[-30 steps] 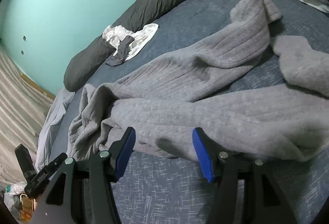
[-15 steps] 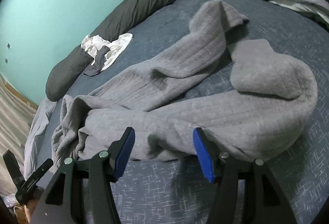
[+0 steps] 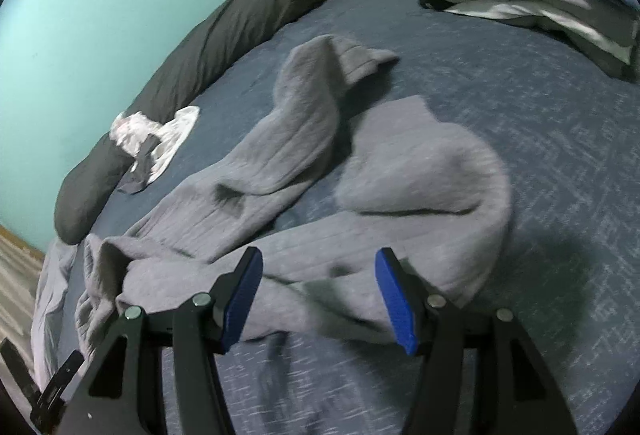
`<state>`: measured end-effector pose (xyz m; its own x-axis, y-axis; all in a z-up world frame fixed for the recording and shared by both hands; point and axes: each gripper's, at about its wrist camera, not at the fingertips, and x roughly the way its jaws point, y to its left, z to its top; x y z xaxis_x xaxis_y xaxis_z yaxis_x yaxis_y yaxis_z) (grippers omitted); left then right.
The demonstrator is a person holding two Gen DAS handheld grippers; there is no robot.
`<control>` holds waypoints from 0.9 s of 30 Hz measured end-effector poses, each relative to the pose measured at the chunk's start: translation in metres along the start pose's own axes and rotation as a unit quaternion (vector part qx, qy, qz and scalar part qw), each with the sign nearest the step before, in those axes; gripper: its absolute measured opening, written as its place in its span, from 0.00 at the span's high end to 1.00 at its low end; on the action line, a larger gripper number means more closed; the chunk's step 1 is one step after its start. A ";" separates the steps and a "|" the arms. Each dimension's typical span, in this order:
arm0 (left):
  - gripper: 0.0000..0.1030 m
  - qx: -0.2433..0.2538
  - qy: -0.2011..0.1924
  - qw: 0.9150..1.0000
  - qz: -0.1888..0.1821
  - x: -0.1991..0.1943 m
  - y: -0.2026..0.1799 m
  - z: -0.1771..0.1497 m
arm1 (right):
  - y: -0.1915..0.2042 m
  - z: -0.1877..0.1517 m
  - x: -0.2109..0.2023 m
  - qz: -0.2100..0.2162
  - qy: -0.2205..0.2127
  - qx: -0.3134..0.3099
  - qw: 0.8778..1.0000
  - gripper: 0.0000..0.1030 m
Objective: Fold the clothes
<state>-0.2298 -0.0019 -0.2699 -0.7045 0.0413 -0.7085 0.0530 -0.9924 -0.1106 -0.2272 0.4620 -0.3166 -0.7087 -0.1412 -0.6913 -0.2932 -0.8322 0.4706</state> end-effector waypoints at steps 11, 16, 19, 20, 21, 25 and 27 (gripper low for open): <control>0.00 0.002 0.000 1.000 0.001 0.000 -0.001 0.000 | -0.023 0.013 -0.014 -0.062 -0.040 0.022 0.997 0.42; 0.00 -0.001 0.001 1.000 -0.001 -0.001 -0.001 0.000 | -0.036 0.018 -0.027 -0.085 -0.072 0.040 0.993 0.42; 0.00 -0.001 0.002 1.000 -0.002 0.000 -0.001 0.000 | -0.047 0.021 -0.031 -0.091 -0.076 0.058 0.991 0.42; 0.00 0.000 0.003 1.000 -0.002 0.000 -0.002 -0.001 | -0.052 0.021 -0.032 -0.092 -0.076 0.064 0.991 0.42; 0.00 0.001 0.004 1.000 -0.002 0.001 -0.003 -0.001 | -0.056 0.022 -0.032 -0.092 -0.076 0.069 0.990 0.42; 0.00 0.004 0.007 1.000 -0.005 0.003 -0.009 -0.003 | -0.067 0.026 -0.027 -0.085 -0.060 0.070 0.992 0.42; 0.00 0.010 0.008 1.000 -0.004 0.004 -0.013 -0.004 | -0.074 0.028 -0.015 -0.078 -0.036 0.069 0.994 0.42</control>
<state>-0.2303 0.0114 -0.2741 -0.6931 0.0513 -0.7190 0.0336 -0.9941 -0.1033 -0.2129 0.5404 -0.3258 -0.6902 0.0262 -0.7231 -0.4844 -0.7591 0.4349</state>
